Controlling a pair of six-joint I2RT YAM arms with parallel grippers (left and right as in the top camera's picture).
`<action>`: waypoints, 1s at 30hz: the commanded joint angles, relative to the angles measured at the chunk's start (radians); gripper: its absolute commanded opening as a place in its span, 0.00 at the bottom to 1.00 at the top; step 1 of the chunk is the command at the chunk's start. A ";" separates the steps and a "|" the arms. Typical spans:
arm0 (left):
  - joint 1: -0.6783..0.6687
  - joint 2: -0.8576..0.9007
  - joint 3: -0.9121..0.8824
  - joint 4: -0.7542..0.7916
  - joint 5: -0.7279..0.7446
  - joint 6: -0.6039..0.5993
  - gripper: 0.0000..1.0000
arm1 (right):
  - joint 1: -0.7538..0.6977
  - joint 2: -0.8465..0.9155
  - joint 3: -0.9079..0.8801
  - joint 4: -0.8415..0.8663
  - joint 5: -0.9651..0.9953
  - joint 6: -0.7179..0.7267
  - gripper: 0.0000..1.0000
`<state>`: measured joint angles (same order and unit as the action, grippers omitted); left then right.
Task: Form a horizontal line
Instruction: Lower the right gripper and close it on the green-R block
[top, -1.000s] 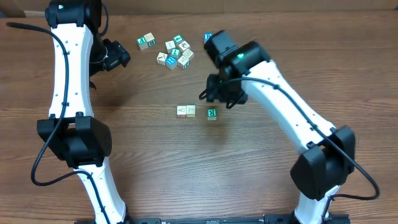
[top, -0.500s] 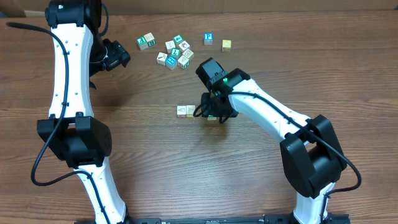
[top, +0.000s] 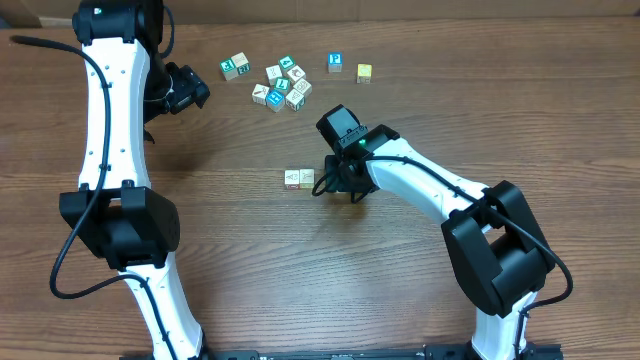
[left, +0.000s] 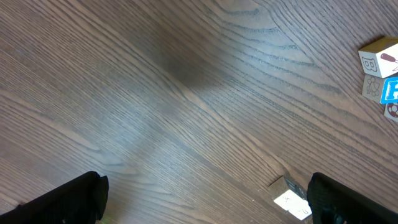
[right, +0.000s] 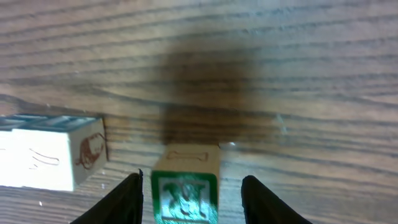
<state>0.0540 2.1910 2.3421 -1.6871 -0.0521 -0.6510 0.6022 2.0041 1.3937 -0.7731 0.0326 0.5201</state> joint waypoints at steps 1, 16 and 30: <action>-0.003 0.006 0.000 -0.002 0.001 0.008 1.00 | 0.005 0.005 -0.034 0.026 0.011 -0.004 0.47; -0.003 0.006 0.000 -0.002 0.001 0.008 1.00 | 0.005 0.005 -0.042 0.089 0.011 0.020 0.25; -0.003 0.006 0.000 -0.002 0.001 0.008 1.00 | -0.003 0.005 -0.007 0.088 0.011 0.164 0.51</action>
<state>0.0540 2.1910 2.3421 -1.6871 -0.0517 -0.6510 0.6029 2.0045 1.3571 -0.6880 0.0338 0.6640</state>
